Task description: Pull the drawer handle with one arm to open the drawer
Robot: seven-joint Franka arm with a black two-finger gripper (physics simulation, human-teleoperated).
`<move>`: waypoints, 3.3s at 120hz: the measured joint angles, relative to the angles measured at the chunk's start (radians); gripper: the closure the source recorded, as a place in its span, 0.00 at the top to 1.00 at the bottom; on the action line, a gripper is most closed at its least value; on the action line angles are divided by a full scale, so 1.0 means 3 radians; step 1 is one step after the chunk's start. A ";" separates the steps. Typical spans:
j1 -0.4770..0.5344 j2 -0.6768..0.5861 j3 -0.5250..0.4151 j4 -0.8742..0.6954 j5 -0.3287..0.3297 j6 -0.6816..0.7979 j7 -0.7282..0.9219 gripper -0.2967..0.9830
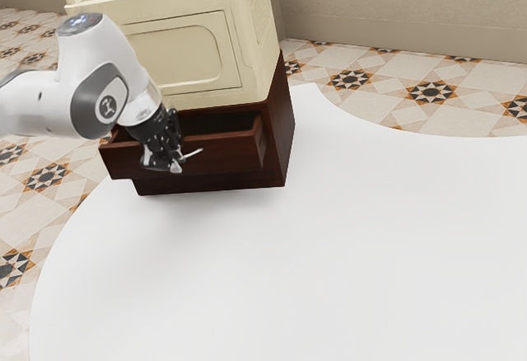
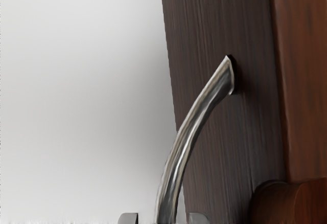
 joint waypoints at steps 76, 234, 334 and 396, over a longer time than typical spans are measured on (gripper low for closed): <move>-0.0057 -0.0641 0.0000 -0.0777 0.0013 0.0302 0.0004 0.26; -0.0055 -0.1350 0.0001 -0.1480 0.0071 0.0432 0.0061 0.26; -0.0654 -0.1233 -0.0076 0.0324 0.0067 -0.2071 0.0091 0.72; -0.0579 -0.1309 -0.0076 0.0086 0.0075 -0.2235 0.0067 0.76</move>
